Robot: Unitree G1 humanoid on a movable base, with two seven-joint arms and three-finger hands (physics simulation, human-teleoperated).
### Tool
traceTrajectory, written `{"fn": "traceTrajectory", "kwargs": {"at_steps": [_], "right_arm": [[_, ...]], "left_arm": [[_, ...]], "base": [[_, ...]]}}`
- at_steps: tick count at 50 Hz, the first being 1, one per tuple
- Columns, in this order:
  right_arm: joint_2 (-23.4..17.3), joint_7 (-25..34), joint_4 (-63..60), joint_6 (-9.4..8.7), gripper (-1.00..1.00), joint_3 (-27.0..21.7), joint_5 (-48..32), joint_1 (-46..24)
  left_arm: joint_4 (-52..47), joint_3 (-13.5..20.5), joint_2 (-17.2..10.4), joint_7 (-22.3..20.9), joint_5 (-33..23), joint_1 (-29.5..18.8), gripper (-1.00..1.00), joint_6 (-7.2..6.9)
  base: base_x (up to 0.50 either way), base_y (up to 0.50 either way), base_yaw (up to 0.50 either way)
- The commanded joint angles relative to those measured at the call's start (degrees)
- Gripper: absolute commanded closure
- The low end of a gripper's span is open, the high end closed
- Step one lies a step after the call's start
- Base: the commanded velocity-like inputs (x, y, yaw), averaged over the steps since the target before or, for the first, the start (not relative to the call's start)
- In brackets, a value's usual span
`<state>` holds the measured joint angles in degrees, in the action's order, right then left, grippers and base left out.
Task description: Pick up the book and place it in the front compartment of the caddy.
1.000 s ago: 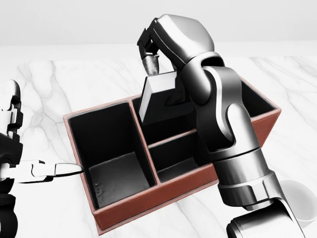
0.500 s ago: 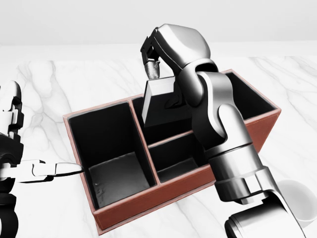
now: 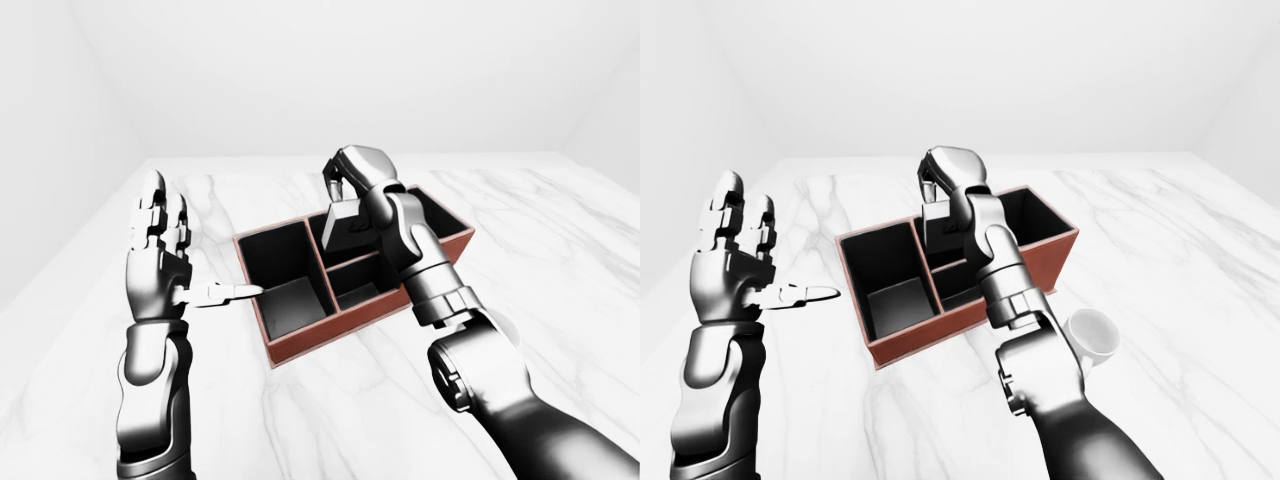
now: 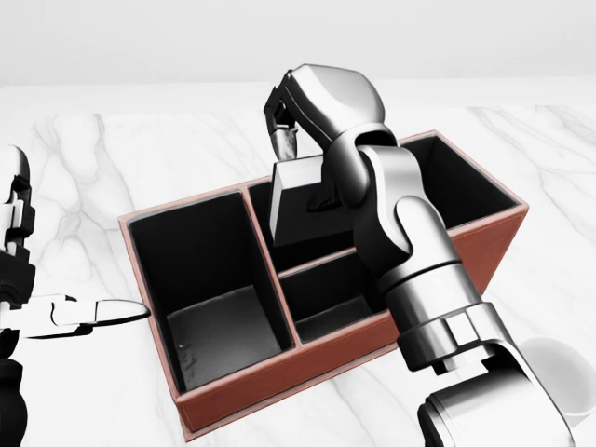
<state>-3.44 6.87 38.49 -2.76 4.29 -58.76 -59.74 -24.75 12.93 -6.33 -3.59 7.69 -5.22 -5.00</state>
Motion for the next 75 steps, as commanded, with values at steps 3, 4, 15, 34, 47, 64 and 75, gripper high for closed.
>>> {"fn": "traceTrajectory", "kwargs": {"at_steps": [3, 4, 15, 34, 47, 64, 75], "right_arm": [[-0.2, -3.9, 5.0, 2.03, 1.0, -0.3, -0.6, -2.0], [-0.3, -4.1, 5.4, 2.16, 1.0, -0.2, -0.6, -2.1], [-0.1, -5.9, 8.9, 3.11, 1.0, 0.0, -0.7, -3.1], [0.2, -9.1, 14.6, 4.93, 1.0, 0.4, -1.1, -4.4], [0.3, -10.2, 16.6, 5.68, 1.0, 0.5, -1.1, -5.1], [0.1, -14.9, 20.1, 7.76, 1.0, 1.0, -2.6, -6.3], [0.1, -17.3, 22.0, 7.76, 1.0, 1.0, -2.8, -6.9]], "left_arm": [[-0.1, 0.1, -0.2, 0.2, 0.3, -0.3, -1.0, 0.0], [-0.1, 0.2, -0.2, 0.2, 0.3, -0.3, -1.0, 0.0], [0.6, -0.1, 0.0, 0.1, 0.0, -0.1, -1.0, 0.0], [0.5, -0.4, 0.1, 0.1, 0.0, 0.2, -1.0, 0.0], [-0.1, -0.4, 0.2, 0.1, 0.0, 0.3, -1.0, 0.0], [-0.6, -0.5, 0.3, 0.0, 0.0, 0.4, -1.0, 0.0], [-1.0, -0.6, 0.4, 0.0, -0.1, 0.4, -1.0, 0.0]], "base": [[0.0, 0.0, 0.0], [0.0, 0.0, 0.0], [0.0, 0.0, 0.0], [0.0, 0.0, 0.0], [0.0, 0.0, 0.0], [0.0, 0.0, 0.0], [0.0, 0.0, 0.0]]}}
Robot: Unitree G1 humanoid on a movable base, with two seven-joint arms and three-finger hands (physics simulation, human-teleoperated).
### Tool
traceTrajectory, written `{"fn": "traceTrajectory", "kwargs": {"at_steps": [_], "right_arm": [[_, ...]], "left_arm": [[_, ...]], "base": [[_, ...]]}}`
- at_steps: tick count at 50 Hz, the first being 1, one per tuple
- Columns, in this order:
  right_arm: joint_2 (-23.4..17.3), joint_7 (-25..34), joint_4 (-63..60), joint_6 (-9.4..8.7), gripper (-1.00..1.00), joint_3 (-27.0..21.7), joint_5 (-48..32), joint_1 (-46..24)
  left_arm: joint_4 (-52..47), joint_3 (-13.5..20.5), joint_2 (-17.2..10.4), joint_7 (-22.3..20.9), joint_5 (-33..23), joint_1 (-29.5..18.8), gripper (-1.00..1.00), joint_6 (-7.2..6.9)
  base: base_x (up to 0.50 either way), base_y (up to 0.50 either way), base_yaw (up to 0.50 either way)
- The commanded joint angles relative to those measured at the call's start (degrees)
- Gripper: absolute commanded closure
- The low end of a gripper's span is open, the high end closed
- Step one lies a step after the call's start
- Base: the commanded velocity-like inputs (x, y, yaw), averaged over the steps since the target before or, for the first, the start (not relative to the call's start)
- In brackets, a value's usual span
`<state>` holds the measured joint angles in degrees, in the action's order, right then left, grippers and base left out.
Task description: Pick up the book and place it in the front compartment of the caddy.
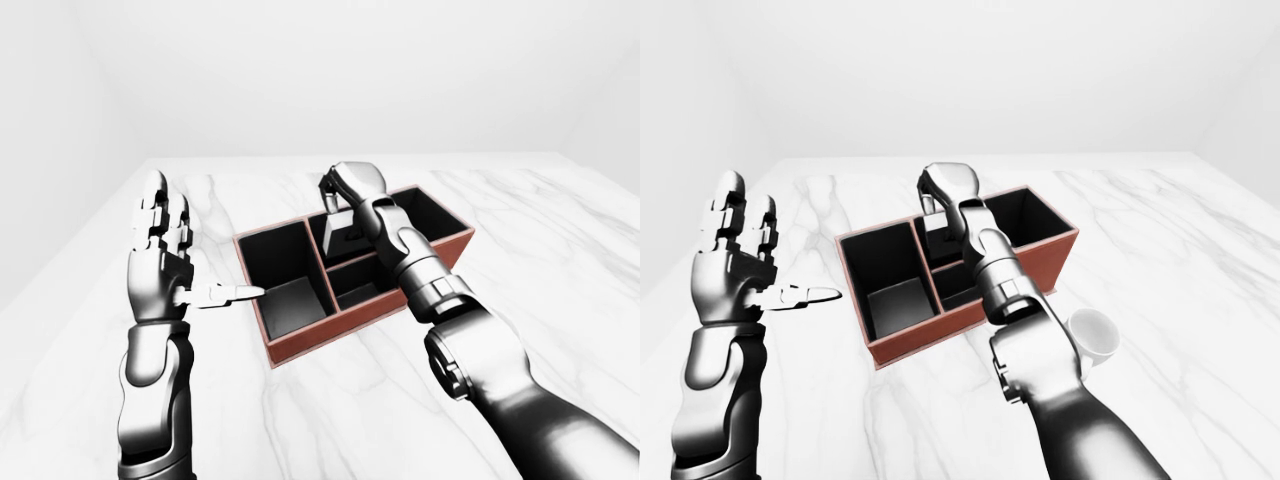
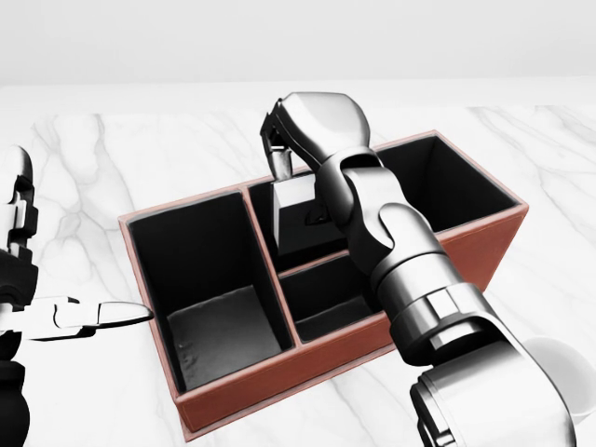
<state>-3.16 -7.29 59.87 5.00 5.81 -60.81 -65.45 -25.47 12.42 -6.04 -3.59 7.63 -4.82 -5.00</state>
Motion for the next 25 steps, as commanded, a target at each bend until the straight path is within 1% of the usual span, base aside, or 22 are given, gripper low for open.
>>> {"fn": "traceTrajectory", "kwargs": {"at_steps": [1, 14, 25], "right_arm": [[-0.2, -3.6, 1.0, 0.0, 1.0, -0.5, -0.8, -1.1], [-0.1, -6.5, 5.1, 0.0, 1.0, -0.7, -0.6, -2.1], [1.0, -7.1, 6.0, 0.0, 1.0, -0.1, -0.9, -2.3]], "left_arm": [[-0.5, -0.1, 0.1, 0.0, -0.1, 0.0, -1.0, 0.0], [-0.3, -0.2, 0.2, -0.1, -0.2, 0.2, -1.0, 0.0], [-1.1, -0.4, 0.3, -0.2, -0.2, 0.4, -1.0, 0.0]], "base": [[0.0, 0.0, 0.0], [0.0, 0.0, 0.0], [0.0, 0.0, 0.0]]}}
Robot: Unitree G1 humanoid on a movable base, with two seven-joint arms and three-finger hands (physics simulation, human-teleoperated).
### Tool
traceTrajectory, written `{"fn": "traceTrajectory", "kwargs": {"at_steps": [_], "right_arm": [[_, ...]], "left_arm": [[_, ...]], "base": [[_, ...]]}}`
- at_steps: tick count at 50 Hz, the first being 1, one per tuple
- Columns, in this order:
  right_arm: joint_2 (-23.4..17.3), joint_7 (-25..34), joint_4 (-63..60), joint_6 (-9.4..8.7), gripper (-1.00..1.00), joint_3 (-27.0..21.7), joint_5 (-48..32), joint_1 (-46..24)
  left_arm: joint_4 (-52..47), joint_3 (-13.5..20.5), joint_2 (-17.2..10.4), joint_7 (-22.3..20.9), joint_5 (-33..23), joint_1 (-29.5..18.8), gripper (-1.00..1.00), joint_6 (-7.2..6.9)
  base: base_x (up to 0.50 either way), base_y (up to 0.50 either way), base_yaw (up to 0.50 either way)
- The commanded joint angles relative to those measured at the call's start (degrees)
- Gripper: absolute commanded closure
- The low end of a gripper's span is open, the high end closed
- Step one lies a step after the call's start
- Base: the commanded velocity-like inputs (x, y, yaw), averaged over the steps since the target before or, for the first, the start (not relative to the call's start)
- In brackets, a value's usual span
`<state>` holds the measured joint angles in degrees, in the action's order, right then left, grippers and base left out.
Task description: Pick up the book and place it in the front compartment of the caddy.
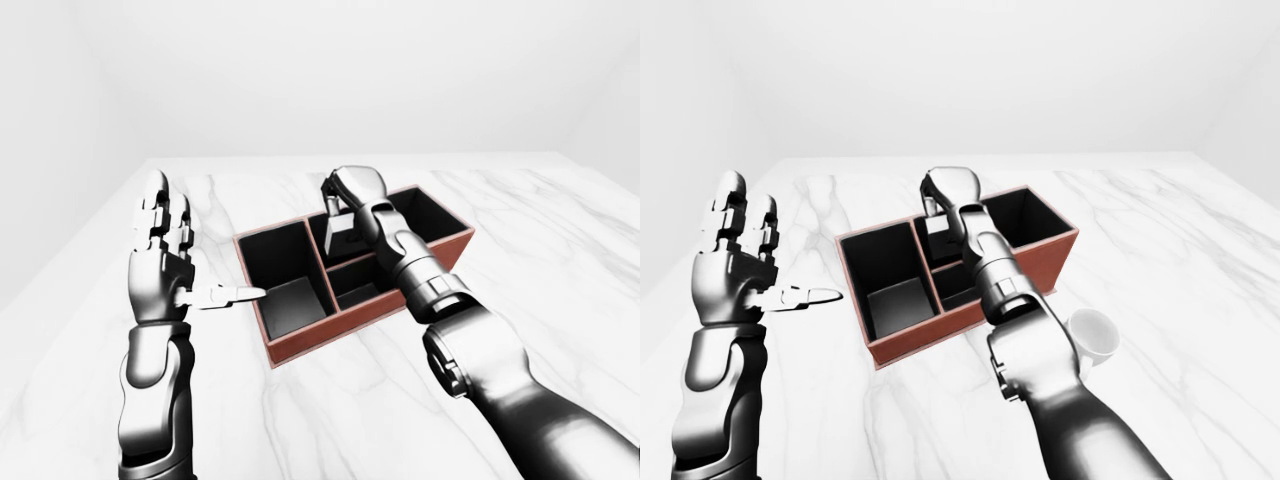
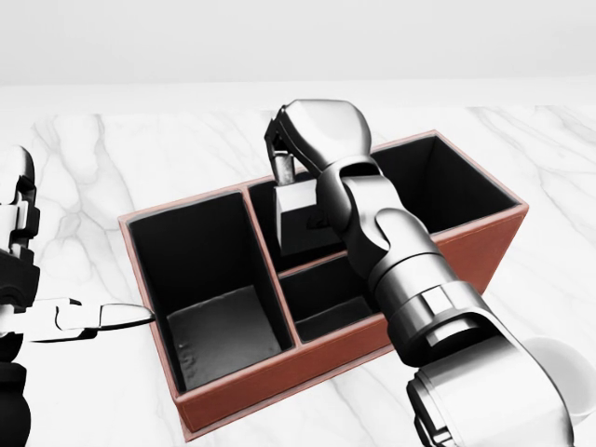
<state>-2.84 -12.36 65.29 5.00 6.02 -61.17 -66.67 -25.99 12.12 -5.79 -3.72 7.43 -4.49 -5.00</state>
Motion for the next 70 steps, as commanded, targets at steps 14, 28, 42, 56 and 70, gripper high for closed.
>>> {"fn": "traceTrajectory", "kwargs": {"at_steps": [14, 28, 42, 56, 70], "right_arm": [[1.5, -2.7, 1.9, 0.0, 1.0, -0.1, -0.8, -1.9], [1.0, -3.2, 2.9, 0.0, 1.0, -0.4, -0.8, -3.2], [1.0, -4.8, 3.9, 0.0, 1.0, -0.5, -0.7, -3.9], [1.1, -7.0, 4.2, 0.0, -1.0, -0.4, -0.3, -3.8], [0.9, -5.8, 3.2, 0.0, -1.0, -0.2, -0.7, -2.3]], "left_arm": [[0.1, -0.2, 0.1, -0.1, 0.0, -0.1, -1.0, 0.0], [0.0, -0.2, 0.1, -0.1, -0.1, 0.1, -1.0, 0.0], [0.1, -0.4, 0.3, -0.2, -0.2, 0.2, -1.0, 0.0], [-0.2, -0.3, 0.3, -0.2, -0.1, 0.2, -1.0, 0.0], [-0.7, -0.4, 0.3, -0.2, -0.2, 0.2, -1.0, 0.0]], "base": [[0.0, 0.0, 0.0], [0.0, 0.0, 0.0], [0.0, 0.0, 0.0], [0.0, 0.0, 0.0], [0.0, 0.0, 0.0]]}}
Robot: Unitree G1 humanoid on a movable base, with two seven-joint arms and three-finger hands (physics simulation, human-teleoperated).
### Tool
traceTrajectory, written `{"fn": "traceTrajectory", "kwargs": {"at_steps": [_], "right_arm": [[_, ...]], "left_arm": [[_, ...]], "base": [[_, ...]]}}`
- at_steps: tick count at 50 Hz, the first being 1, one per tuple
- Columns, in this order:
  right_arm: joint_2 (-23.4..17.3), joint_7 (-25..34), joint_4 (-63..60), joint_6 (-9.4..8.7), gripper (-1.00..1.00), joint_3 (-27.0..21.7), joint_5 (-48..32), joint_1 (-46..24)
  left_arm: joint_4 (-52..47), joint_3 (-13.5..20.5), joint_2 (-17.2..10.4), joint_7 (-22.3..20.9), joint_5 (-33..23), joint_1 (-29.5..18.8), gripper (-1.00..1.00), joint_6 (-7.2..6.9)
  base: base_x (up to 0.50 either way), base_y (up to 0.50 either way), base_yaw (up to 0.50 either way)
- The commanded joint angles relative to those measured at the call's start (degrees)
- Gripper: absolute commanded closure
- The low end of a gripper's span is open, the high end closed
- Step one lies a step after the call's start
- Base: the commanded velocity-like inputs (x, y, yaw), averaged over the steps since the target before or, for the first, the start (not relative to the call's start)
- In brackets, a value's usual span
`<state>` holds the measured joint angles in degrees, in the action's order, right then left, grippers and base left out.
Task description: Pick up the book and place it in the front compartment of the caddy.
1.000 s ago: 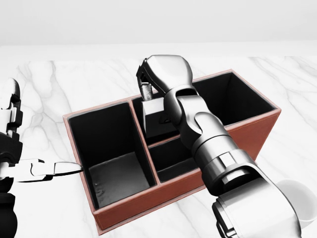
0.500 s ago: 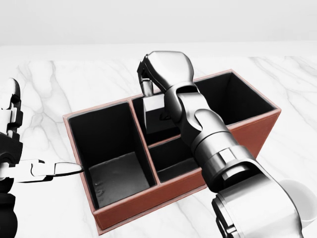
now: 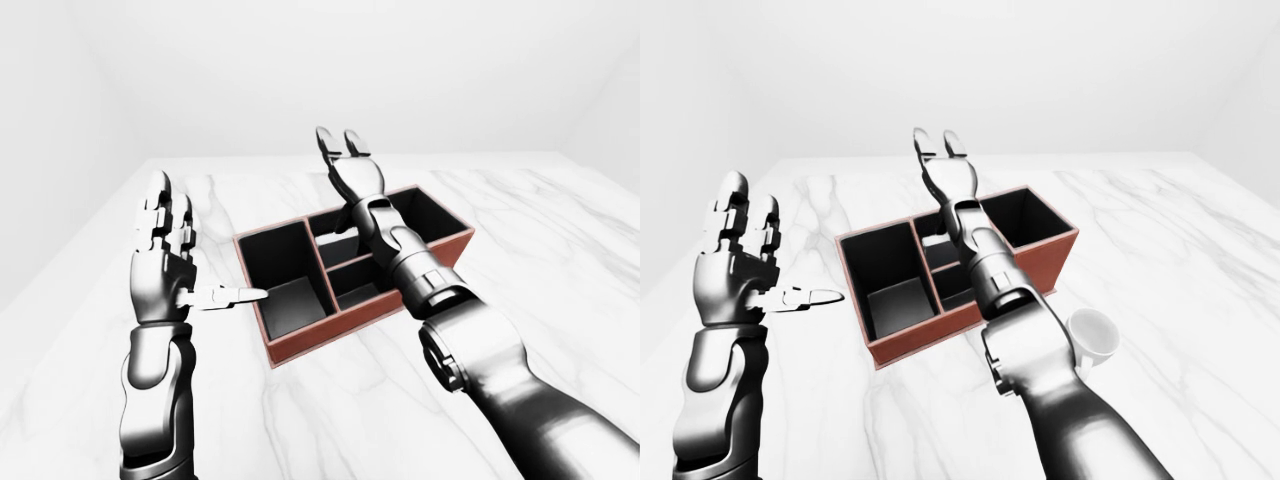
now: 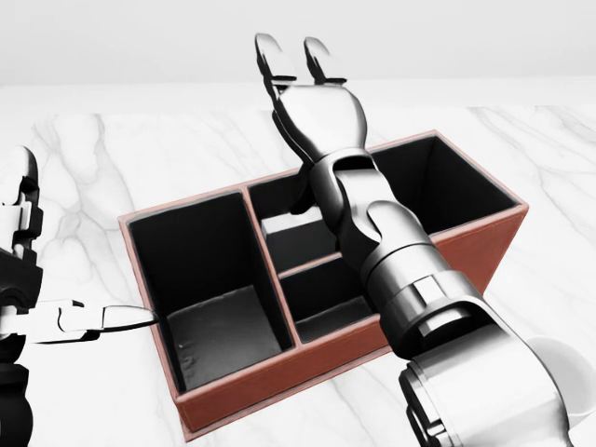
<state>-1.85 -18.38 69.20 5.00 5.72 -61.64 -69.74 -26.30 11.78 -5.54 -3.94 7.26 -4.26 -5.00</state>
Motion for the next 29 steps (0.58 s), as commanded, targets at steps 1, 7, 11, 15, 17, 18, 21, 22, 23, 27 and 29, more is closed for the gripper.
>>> {"fn": "traceTrajectory", "kwargs": {"at_steps": [1, 7, 11, 15, 17, 18, 21, 22, 23, 27, 29], "right_arm": [[-0.1, 0.2, -0.9, 0.0, -1.0, 0.1, -0.3, 0.8], [-0.2, 0.1, -0.9, 0.0, -1.0, 0.0, -0.4, 0.9], [-0.3, 0.3, -1.0, 0.0, -1.0, -0.2, -0.2, 0.9], [-0.7, 1.0, -1.8, 0.0, -1.0, -0.3, 0.2, 1.4], [-0.9, 2.1, -2.4, 0.0, -1.0, -0.9, 1.1, 1.4], [-1.0, 2.5, -2.6, 0.0, -1.0, -1.1, 1.6, 1.6], [-1.3, 4.8, -5.0, 0.0, -1.0, -1.9, 3.8, 2.3], [-1.3, 5.9, -6.4, 0.0, -1.0, -2.0, 4.5, 2.8], [-1.4, 6.4, -7.5, 0.0, -1.0, -1.9, 4.8, 3.1], [-1.7, 10.1, -14.4, 0.0, -1.0, -2.1, 6.5, 5.5], [-1.7, 12.0, -17.8, 0.0, -1.0, -2.2, 7.2, 7.1]], "left_arm": [[-0.3, 0.0, 0.0, 0.0, 0.0, -0.1, -1.0, 0.0], [-0.1, -0.2, 0.1, 0.0, -0.2, 0.0, -1.0, 0.0], [0.0, -0.1, 0.0, 0.0, -0.1, -0.1, -1.0, 0.0], [0.3, -0.1, 0.1, 0.0, -0.1, -0.2, -1.0, 0.0], [0.2, 0.0, 0.0, 0.0, 0.0, -0.2, -1.0, 0.0], [0.2, 0.2, -0.1, 0.0, 0.1, -0.2, -1.0, 0.0], [0.6, 0.3, -0.1, 0.1, 0.1, -0.4, -1.0, 0.0], [0.7, 0.3, -0.1, 0.1, 0.1, -0.3, -1.0, 0.0], [0.6, 0.2, -0.1, 0.1, 0.1, -0.2, -1.0, 0.0], [0.4, -0.1, 0.0, 0.1, -0.1, 0.2, -1.0, 0.0], [0.4, -0.2, 0.1, 0.0, -0.2, 0.3, -1.0, 0.0]], "base": [[0.0, 0.0, 0.0], [0.0, 0.0, 0.0], [0.0, 0.0, 0.0], [0.0, 0.0, 0.0], [0.0, 0.0, 0.0], [0.0, 0.0, 0.0], [0.0, 0.0, 0.0], [0.0, 0.0, 0.0], [0.0, 0.0, 0.0], [0.0, 0.0, 0.0], [0.0, 0.0, 0.0]]}}
